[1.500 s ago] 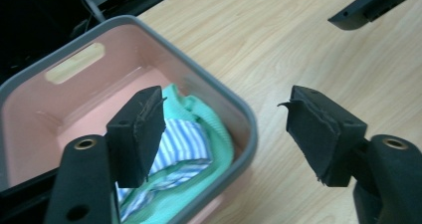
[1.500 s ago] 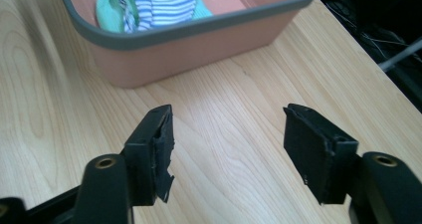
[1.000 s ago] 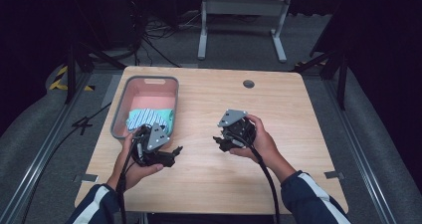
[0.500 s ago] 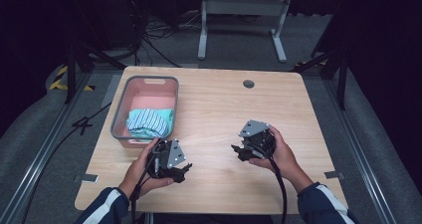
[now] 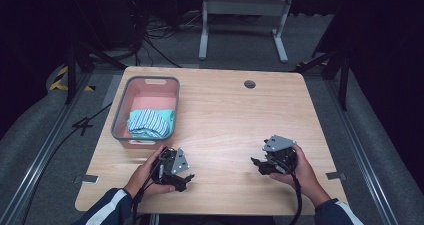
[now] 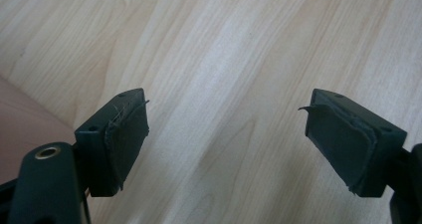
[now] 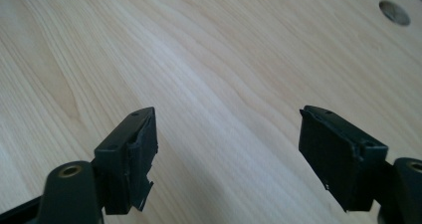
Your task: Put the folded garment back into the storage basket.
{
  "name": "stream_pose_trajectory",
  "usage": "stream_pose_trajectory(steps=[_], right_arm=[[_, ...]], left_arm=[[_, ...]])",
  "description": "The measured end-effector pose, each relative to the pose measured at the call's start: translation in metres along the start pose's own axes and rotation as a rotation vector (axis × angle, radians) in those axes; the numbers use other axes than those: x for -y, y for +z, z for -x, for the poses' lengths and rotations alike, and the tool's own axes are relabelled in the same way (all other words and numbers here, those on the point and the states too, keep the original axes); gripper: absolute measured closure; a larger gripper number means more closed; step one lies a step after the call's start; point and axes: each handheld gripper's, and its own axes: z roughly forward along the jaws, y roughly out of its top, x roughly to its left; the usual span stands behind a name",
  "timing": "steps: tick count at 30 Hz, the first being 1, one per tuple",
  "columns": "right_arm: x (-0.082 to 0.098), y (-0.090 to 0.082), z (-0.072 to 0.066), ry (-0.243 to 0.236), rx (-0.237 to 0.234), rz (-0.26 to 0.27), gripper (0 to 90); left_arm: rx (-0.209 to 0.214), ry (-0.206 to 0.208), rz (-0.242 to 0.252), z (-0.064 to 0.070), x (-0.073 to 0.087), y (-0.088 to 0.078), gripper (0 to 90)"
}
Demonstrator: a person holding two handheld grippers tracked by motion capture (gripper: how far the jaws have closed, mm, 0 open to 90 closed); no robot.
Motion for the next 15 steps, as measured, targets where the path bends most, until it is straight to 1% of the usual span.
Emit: stream_pose_trajectory(steps=[4,5,8,9,11,13,15], right_arm=[[0.022,-0.004,0.000,0.015,0.003,-0.020,24.1],[0.027,-0.005,0.000,0.024,0.003,-0.028,24.1],[0.041,-0.007,0.000,0.031,0.010,-0.035,24.0],[0.044,-0.007,0.000,0.041,0.013,-0.039,24.1],[0.053,-0.009,0.000,0.058,0.018,-0.039,24.1],[0.061,-0.011,0.001,0.066,0.019,-0.033,24.2],[0.069,-0.014,0.001,0.090,0.005,-0.031,24.1]], left_arm=[[0.029,-0.020,0.008,-0.002,0.008,0.003,18.4],[0.031,-0.015,0.008,-0.002,0.010,0.003,18.6],[0.054,-0.025,0.010,-0.002,0.015,0.005,18.3],[0.059,-0.020,0.005,-0.002,0.017,0.006,18.2],[0.065,-0.027,0.011,0.000,0.021,0.006,17.4],[0.073,-0.049,0.021,0.000,0.023,0.006,17.7],[0.072,-0.081,0.025,0.000,0.025,0.006,17.4]])
